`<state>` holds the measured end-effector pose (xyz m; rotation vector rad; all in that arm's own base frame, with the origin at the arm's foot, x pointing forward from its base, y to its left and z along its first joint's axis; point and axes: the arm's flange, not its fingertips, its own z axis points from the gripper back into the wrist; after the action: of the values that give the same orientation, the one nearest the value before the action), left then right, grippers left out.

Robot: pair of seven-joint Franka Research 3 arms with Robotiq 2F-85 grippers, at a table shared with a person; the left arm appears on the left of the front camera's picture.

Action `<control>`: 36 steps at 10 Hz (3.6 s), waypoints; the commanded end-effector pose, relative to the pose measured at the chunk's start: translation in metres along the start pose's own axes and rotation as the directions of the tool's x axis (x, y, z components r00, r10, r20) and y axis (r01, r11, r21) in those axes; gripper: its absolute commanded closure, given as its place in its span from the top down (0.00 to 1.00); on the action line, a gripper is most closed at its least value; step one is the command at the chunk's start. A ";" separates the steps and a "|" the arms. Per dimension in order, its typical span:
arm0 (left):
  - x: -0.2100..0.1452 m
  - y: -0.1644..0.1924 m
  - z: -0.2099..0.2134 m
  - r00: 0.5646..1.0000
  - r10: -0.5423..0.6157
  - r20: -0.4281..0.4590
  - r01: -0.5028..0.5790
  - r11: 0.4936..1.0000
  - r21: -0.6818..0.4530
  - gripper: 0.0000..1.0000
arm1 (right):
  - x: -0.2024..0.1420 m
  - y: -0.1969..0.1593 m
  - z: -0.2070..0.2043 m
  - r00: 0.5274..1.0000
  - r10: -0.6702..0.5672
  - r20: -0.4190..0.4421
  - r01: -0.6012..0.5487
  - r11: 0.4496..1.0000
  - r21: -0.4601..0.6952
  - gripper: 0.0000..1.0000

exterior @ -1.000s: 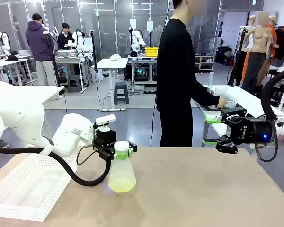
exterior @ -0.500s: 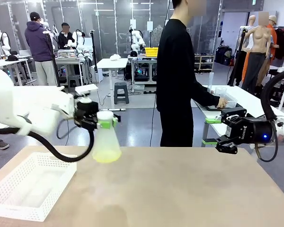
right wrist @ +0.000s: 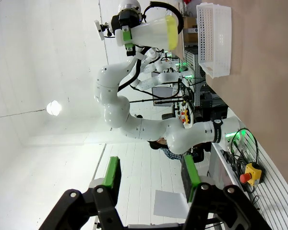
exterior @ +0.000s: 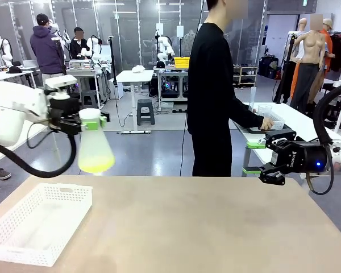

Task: Prepare the solutions needed for the experiment.
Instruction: When the human places the Big flask in the center of the table, pick up the Big flask and place it in the left Organizing basket.

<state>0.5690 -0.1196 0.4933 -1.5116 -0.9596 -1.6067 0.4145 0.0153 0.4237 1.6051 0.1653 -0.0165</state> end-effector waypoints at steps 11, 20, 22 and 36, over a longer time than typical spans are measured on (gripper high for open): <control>-0.075 -0.113 0.181 0.999 0.000 0.036 -0.014 0.919 0.395 0.00 | -0.001 0.001 -0.001 1.000 0.004 -0.004 -0.004 1.000 0.008 0.65; -0.188 -0.130 0.172 1.000 -0.004 0.025 -0.002 0.976 0.216 0.00 | -0.001 0.001 -0.001 1.000 0.004 -0.004 -0.004 1.000 0.008 0.65; -0.203 -0.123 0.171 0.999 0.045 0.014 -0.047 0.975 0.215 0.00 | -0.001 0.001 -0.001 1.000 0.004 -0.004 -0.004 1.000 0.008 0.65; -0.206 -0.113 0.203 0.991 0.130 0.012 -0.128 0.948 0.291 1.00 | -0.001 0.001 -0.001 1.000 0.004 -0.004 -0.004 1.000 0.008 0.65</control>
<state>0.5622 0.1130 0.2910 -1.3348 -1.0104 -1.3667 0.4144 0.0152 0.4236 1.6050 0.1655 -0.0167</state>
